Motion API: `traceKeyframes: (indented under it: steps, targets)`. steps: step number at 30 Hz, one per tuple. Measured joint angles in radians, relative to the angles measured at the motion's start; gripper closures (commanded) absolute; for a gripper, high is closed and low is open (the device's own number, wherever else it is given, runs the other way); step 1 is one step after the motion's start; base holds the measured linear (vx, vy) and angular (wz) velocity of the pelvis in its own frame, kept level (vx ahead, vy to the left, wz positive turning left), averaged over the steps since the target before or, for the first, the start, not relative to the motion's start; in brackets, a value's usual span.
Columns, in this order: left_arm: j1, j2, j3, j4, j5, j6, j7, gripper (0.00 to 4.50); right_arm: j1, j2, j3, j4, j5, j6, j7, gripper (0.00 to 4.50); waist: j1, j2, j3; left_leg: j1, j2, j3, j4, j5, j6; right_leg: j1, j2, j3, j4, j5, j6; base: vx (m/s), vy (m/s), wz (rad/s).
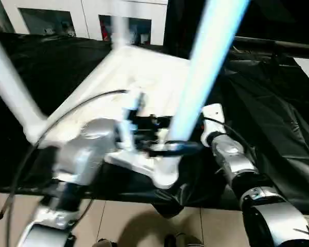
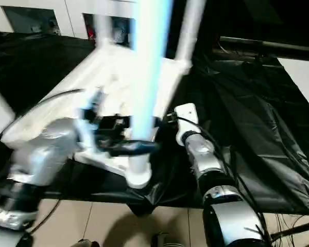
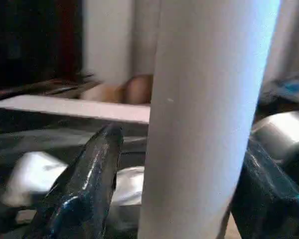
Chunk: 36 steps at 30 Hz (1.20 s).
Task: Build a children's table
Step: Rotate table base
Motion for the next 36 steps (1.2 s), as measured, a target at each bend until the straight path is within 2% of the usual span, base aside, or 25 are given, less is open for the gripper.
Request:
traceKeyframes:
  steps: [4,10,14,16,19,21,24,25,26,28,30,31,36]
  targets:
    - [-0.055,0.001,-0.002,0.123,0.098,-0.08,0.122,1.3,-0.004,0.001,0.0,0.0,0.001,0.0,0.015,1.21,-0.003,0.0,0.0,0.0,0.0,-0.001,0.0,0.0,0.0,-0.001,0.0,-0.001,0.0,0.001,0.004,0.0,0.0,0.0]
    - [-0.059,-0.02,-0.003,0.206,0.171,-0.157,0.218,1.3,-0.003,0.004,0.003,0.0,0.003,-0.001,0.034,1.21,0.0,0.0,0.0,-0.001,0.0,-0.002,0.0,0.0,0.0,-0.002,0.0,-0.002,-0.001,0.004,-0.001,0.0,0.0,0.0]
    - [-0.057,-0.025,-0.002,0.205,0.158,-0.173,0.145,1.3,-0.003,-0.004,-0.005,-0.002,0.007,-0.002,0.049,1.21,0.004,0.0,0.0,-0.003,0.0,-0.001,0.0,0.0,0.0,-0.003,0.0,-0.002,-0.004,0.003,-0.001,0.0,0.0,0.0]
    - [-0.053,0.013,-0.022,0.198,0.142,-0.173,0.064,1.3,-0.003,-0.023,-0.013,-0.011,0.021,-0.002,0.075,1.21,0.007,0.0,0.0,-0.004,0.0,-0.001,0.0,0.0,0.001,-0.003,0.0,-0.002,-0.005,0.003,-0.001,0.0,0.0,0.0]
    - [-0.046,0.096,-0.07,0.239,0.202,-0.222,0.014,1.3,0.004,-0.074,-0.023,-0.047,0.032,-0.001,0.124,1.21,0.008,0.001,-0.001,-0.004,0.0,-0.001,0.0,0.001,0.002,-0.002,0.0,-0.001,-0.007,0.002,-0.002,0.0,0.0,0.0]
    - [-0.046,0.119,-0.098,0.296,0.256,-0.262,0.01,1.3,0.01,-0.096,-0.027,-0.073,0.038,0.002,0.156,1.21,0.009,0.001,-0.001,-0.004,0.0,-0.001,0.0,0.002,0.003,-0.001,0.0,-0.001,-0.008,0.002,-0.001,0.0,0.0,0.0]
    - [-0.062,0.142,-0.144,0.429,0.368,-0.336,0.051,1.3,0.048,-0.144,-0.01,-0.154,0.043,0.032,0.265,1.21,0.013,0.001,-0.001,-0.004,0.0,-0.001,0.0,0.002,0.004,0.0,0.0,-0.001,-0.01,0.003,-0.001,0.0,0.0,0.0]
    - [-0.07,0.146,-0.148,0.484,0.398,-0.352,0.076,1.57,0.069,-0.174,0.002,-0.187,0.042,0.048,0.319,1.21,0.017,0.001,-0.001,-0.005,0.0,-0.001,0.0,0.002,0.004,0.0,0.0,-0.001,-0.01,0.003,-0.001,0.0,0.0,0.0]
    - [-0.076,0.149,-0.15,0.513,0.416,-0.36,0.088,1.65,0.084,-0.192,0.009,-0.207,0.043,0.057,0.349,1.21,0.019,0.001,-0.001,-0.005,0.0,-0.001,0.0,0.002,0.004,0.0,0.0,-0.001,-0.01,0.003,-0.001,0.0,0.0,0.0]
    - [-0.094,0.149,-0.155,0.557,0.439,-0.381,0.105,1.65,0.123,-0.23,0.033,-0.263,0.042,0.077,0.436,1.21,0.031,0.001,-0.001,-0.005,0.0,-0.001,0.0,0.004,0.009,0.0,0.0,-0.002,-0.011,0.003,-0.001,0.0,0.0,0.0]
    - [-0.113,0.143,-0.167,0.589,0.449,-0.399,0.105,1.85,0.165,-0.264,0.068,-0.334,0.046,0.103,0.528,1.21,0.035,0.001,-0.001,-0.005,0.001,0.0,0.0,0.005,0.009,0.0,0.0,-0.001,-0.011,0.003,-0.001,0.0,0.0,0.0]
    - [-0.134,0.133,-0.184,0.621,0.454,-0.42,0.103,1.85,0.215,-0.307,0.098,-0.426,0.069,0.135,0.611,1.21,0.041,0.002,0.0,-0.005,0.001,0.0,0.0,0.004,0.01,0.0,0.0,-0.002,-0.012,0.003,-0.001,0.0,0.0,0.0]
    - [-0.187,0.117,-0.206,0.747,0.5,-0.503,0.1,2.29,0.312,-0.425,0.149,-0.655,0.124,0.252,0.807,1.21,0.047,0.006,-0.001,-0.004,0.001,0.0,0.0,0.004,0.01,0.001,0.0,-0.002,-0.012,0.003,-0.001,0.0,0.0,0.0]
